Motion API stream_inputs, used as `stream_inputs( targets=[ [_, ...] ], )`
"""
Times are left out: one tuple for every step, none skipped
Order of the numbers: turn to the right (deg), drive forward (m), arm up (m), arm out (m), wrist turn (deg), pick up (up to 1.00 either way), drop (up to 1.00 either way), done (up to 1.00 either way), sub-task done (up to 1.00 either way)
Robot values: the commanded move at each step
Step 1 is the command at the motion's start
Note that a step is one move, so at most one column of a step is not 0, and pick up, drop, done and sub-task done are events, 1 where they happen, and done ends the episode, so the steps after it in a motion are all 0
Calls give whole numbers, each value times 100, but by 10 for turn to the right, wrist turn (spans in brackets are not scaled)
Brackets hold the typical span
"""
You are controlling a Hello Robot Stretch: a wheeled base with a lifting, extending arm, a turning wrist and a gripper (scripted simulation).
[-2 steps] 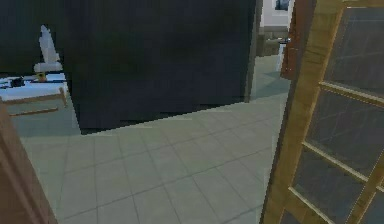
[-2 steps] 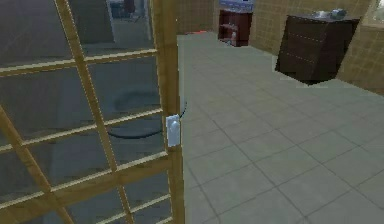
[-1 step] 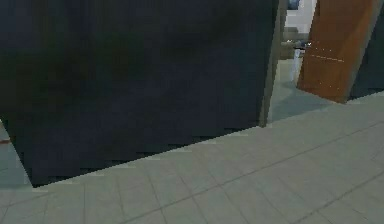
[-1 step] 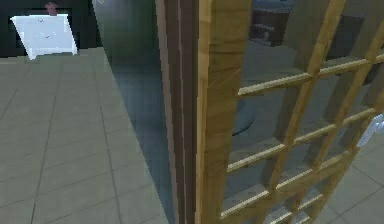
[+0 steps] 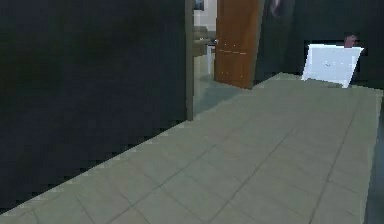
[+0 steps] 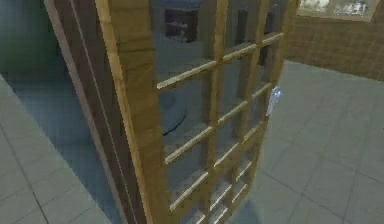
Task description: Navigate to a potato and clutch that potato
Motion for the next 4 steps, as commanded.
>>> stream_inputs(
  targets=[
    [0, 25, 0, 0, 0, 0, 0, 0, 0],
    [90, 0, 0, 0, 0, 0, 0, 0, 0],
    [0, 100, 0, 0, 0, 0, 0, 0, 0],
    [0, 100, 0, 0, 0, 0, 0, 0, 0]
  ],
)
